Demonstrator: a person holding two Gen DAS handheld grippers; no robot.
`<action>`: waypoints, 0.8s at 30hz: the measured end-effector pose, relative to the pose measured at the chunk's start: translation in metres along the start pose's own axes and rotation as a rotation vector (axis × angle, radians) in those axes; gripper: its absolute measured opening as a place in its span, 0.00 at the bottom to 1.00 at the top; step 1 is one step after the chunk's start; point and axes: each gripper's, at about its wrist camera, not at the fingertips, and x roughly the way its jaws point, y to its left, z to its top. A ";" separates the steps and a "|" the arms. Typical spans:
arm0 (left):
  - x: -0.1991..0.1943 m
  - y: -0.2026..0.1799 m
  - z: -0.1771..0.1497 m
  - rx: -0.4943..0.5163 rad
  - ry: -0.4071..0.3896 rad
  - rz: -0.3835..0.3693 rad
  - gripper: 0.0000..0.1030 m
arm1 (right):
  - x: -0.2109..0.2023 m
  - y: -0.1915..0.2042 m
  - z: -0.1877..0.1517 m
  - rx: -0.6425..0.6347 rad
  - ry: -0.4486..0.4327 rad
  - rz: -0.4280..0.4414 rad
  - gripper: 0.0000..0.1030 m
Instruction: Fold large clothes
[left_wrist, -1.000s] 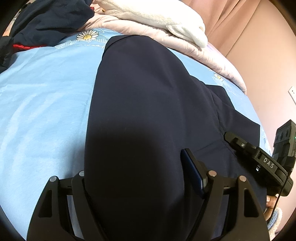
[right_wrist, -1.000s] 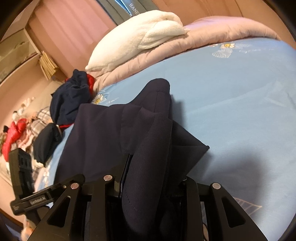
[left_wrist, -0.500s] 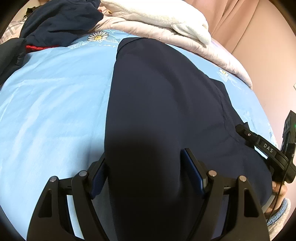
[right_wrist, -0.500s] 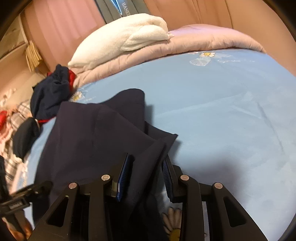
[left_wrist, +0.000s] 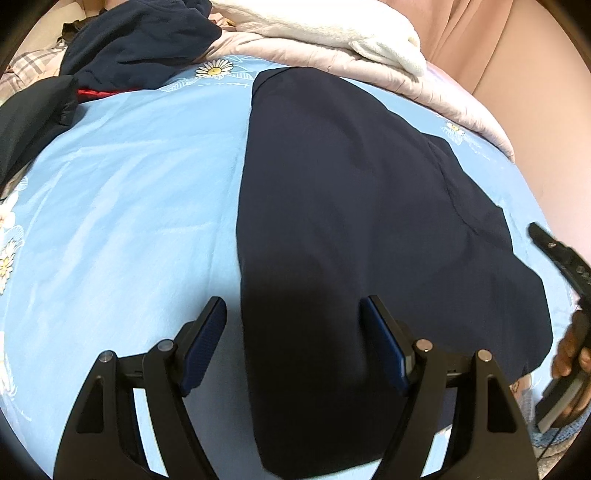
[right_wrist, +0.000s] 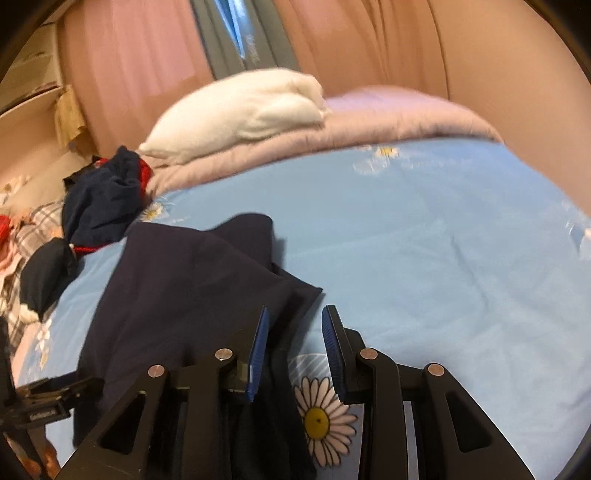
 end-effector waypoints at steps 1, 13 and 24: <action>-0.004 -0.002 -0.002 0.004 -0.006 0.010 0.75 | -0.006 0.005 -0.001 -0.023 -0.011 0.011 0.31; -0.054 -0.035 -0.026 0.110 -0.161 0.044 0.63 | -0.025 0.061 -0.020 -0.222 -0.026 0.179 0.31; -0.024 -0.042 -0.032 0.152 -0.087 0.044 0.32 | 0.020 0.043 -0.039 -0.214 0.101 0.093 0.27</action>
